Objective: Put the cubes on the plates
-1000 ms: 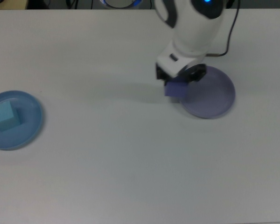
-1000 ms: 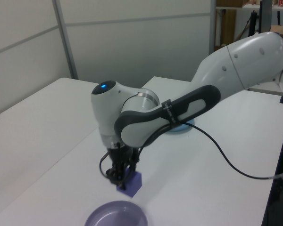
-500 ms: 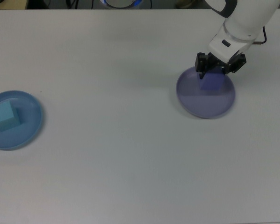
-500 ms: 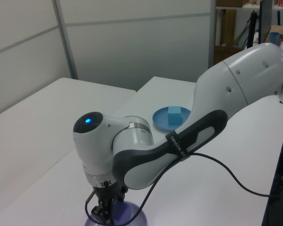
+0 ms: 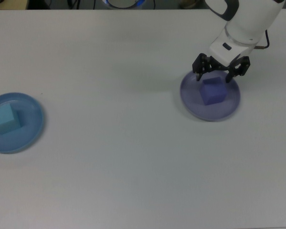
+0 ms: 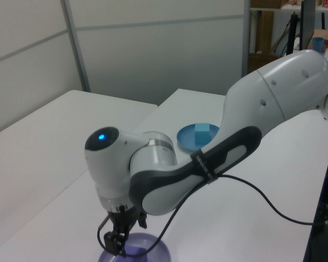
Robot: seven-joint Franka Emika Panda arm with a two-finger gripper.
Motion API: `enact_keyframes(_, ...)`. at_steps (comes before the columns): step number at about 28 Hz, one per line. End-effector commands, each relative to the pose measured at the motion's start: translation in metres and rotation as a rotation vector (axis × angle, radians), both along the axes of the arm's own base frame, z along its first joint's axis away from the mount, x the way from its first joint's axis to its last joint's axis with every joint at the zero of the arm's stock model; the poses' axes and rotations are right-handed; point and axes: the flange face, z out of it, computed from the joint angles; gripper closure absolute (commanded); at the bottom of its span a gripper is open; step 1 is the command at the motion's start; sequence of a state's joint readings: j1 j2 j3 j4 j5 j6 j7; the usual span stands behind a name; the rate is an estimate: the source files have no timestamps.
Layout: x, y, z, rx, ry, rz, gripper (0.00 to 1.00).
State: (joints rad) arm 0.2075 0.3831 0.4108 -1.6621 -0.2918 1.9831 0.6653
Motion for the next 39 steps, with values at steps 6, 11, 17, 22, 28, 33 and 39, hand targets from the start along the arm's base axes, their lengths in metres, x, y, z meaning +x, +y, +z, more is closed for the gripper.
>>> enact_keyframes(6, 0.011, -0.086, 0.105, -0.049, 0.013, -0.147, 0.00)
enact_keyframes(11, 0.006, -0.138, 0.146, 0.006, 0.061, -0.112, 0.00)
enact_keyframes(17, 0.005, -0.195, 0.170, 0.031, 0.086, -0.110, 0.00)
enact_keyframes(22, 0.009, -0.245, 0.182, 0.062, 0.091, -0.119, 0.00)
enact_keyframes(28, 0.009, -0.267, 0.189, 0.063, 0.078, -0.144, 0.00)
enact_keyframes(33, 0.013, -0.288, 0.182, 0.064, 0.086, -0.178, 0.00)
enact_keyframes(39, 0.012, -0.292, 0.172, 0.053, 0.124, -0.179, 0.00)
